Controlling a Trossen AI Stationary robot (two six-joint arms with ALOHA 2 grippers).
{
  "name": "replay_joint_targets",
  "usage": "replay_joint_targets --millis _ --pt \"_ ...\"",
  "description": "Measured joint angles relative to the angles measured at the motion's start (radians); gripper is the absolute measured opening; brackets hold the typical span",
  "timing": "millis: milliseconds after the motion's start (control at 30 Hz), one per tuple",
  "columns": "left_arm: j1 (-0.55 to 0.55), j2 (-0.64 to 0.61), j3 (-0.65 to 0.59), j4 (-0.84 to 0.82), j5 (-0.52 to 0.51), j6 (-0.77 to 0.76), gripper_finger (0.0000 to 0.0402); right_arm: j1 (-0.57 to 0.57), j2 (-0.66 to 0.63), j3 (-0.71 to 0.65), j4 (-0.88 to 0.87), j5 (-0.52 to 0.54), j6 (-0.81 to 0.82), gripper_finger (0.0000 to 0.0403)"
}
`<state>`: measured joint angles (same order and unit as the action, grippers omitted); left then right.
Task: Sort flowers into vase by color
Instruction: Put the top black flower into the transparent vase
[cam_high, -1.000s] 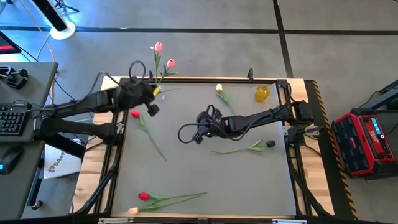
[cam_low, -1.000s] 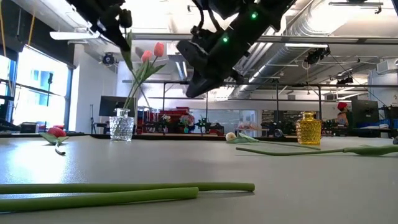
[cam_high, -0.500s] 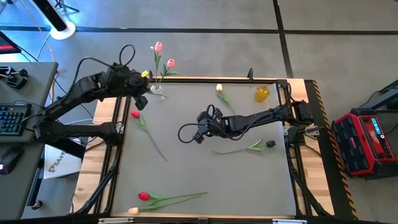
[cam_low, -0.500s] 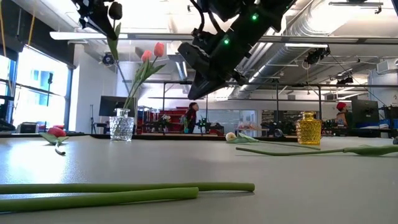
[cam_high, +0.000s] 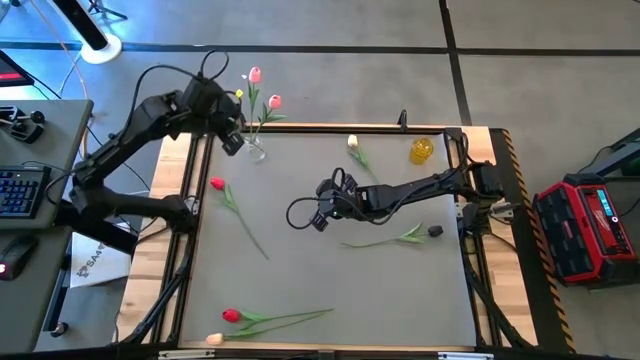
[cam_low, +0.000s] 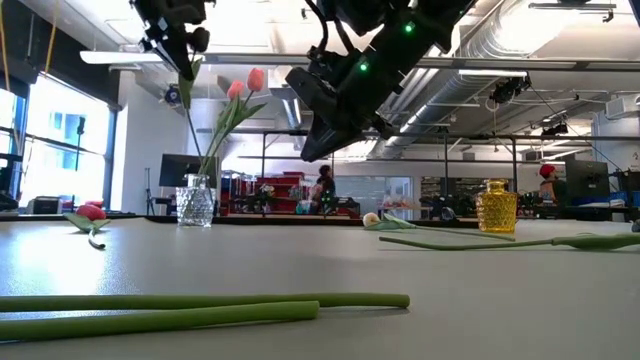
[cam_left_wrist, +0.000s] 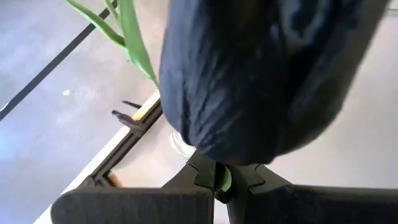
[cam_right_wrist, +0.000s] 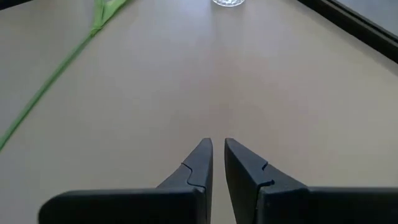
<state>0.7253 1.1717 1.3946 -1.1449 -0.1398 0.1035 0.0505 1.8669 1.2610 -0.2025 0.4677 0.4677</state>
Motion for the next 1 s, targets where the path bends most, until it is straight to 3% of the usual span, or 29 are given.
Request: replay_joint_targets --millis 433,733,1000 --pt "0.052 0.085 0.276 -0.210 0.000 0.043 0.0000 -0.005 0.000 0.000 0.000 -0.007 -0.004 0.0028" --pt "0.069 0.113 0.298 -0.268 0.000 0.058 0.0000 -0.014 0.000 0.000 0.000 -0.026 -0.004 0.0028" --pt "0.069 0.147 0.298 -0.198 0.000 0.054 0.0006 -0.018 0.000 0.000 -0.001 -0.035 -0.004 0.0028"
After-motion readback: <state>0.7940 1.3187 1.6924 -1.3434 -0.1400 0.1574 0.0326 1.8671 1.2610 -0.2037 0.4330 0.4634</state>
